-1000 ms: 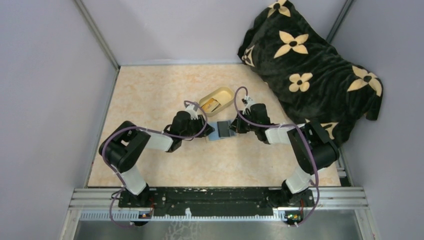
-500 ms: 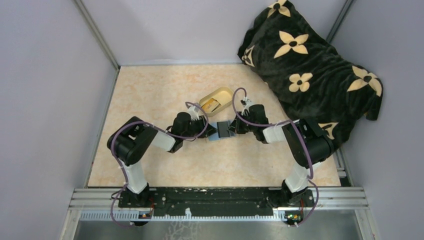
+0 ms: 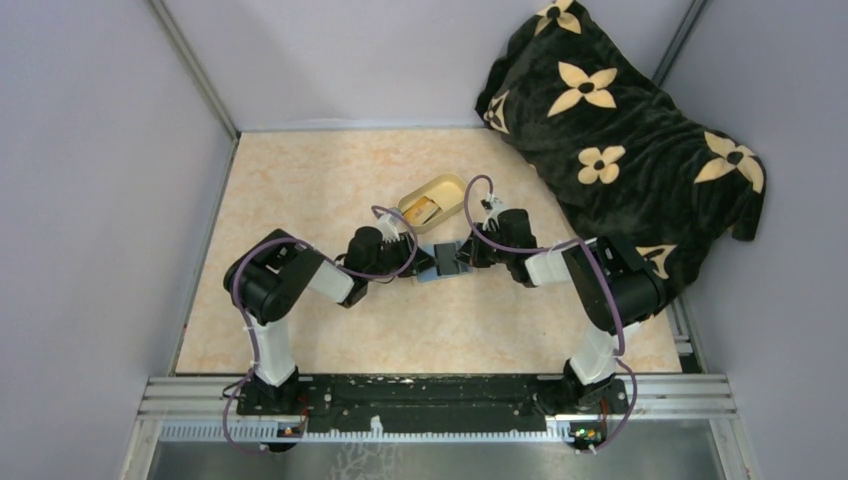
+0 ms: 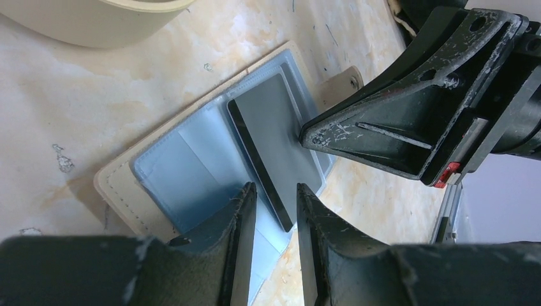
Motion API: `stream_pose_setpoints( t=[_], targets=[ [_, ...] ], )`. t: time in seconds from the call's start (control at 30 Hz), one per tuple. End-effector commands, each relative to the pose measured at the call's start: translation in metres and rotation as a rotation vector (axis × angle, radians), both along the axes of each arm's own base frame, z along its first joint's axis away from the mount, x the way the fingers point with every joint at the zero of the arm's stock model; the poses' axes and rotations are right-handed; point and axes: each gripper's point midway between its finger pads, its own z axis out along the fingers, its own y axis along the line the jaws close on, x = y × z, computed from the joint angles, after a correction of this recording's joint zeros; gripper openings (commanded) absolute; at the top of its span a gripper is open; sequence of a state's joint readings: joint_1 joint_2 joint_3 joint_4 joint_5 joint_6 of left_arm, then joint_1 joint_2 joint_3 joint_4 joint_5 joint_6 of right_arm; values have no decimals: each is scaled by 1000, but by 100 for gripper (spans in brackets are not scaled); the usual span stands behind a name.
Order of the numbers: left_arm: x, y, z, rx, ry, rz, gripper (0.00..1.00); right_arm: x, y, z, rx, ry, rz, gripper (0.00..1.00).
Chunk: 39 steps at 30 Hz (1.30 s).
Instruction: Take the credit cards out of the card holder
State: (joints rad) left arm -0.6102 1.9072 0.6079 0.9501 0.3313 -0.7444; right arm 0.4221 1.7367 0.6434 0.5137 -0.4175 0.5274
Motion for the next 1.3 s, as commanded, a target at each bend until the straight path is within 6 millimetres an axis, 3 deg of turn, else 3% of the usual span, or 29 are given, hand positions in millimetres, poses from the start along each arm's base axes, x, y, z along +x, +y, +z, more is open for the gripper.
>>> stream_pose_setpoints(
  t=[0.0, 0.17, 0.47, 0.9, 1.17, 1.27],
  targets=[
    [4, 5, -6, 31, -11, 17, 36, -6, -8, -12, -33, 34, -13, 0],
    [1, 3, -13, 33, 1, -1, 36, -4, -6, -4, -25, 13, -5, 0],
    [-5, -16, -22, -31, 47, -54, 37, -7, -2, -10, -4, 35, 10, 0],
    [-12, -20, -16, -111, 57, -72, 29, -9, -2, -14, 2, 51, 8, 0],
    [-14, -9, -24, -63, 59, -47, 31, 2, -29, 18, 19, -20, -95, 0],
    [-15, -7, -27, -56, 62, -44, 31, 2, -35, 19, -2, -26, -118, 0]
  ],
)
